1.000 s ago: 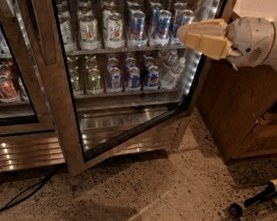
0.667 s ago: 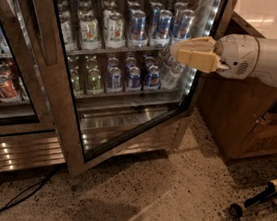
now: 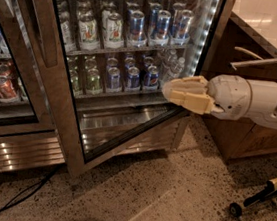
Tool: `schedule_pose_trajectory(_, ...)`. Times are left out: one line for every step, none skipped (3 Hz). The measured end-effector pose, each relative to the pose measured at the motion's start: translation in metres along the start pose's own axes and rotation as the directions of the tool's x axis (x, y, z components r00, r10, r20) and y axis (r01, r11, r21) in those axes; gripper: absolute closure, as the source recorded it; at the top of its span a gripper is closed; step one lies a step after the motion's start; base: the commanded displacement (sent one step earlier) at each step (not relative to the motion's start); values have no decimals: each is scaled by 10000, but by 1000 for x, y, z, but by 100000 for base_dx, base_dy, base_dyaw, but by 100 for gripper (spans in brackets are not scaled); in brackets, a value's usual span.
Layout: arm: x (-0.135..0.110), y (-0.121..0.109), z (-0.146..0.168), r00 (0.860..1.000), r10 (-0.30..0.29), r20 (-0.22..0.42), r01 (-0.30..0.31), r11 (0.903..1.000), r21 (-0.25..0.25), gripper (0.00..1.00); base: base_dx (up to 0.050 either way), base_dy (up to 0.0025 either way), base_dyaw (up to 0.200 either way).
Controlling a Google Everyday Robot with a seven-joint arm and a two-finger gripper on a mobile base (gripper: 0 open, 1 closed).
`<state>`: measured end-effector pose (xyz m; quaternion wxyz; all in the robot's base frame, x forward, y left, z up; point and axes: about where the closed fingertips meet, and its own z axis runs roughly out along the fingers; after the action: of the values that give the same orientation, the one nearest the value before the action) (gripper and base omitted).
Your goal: Open right fridge door
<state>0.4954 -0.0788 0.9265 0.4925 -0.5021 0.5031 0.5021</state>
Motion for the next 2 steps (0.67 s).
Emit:
schedule_pose_trajectory(-1,43,4,9996,-173,216,184,9985,-508,100,0,0,0)
schedule_pose_trajectory(-2,67,6,9991,-265,336,290,9966,-772,100,0,0,0)
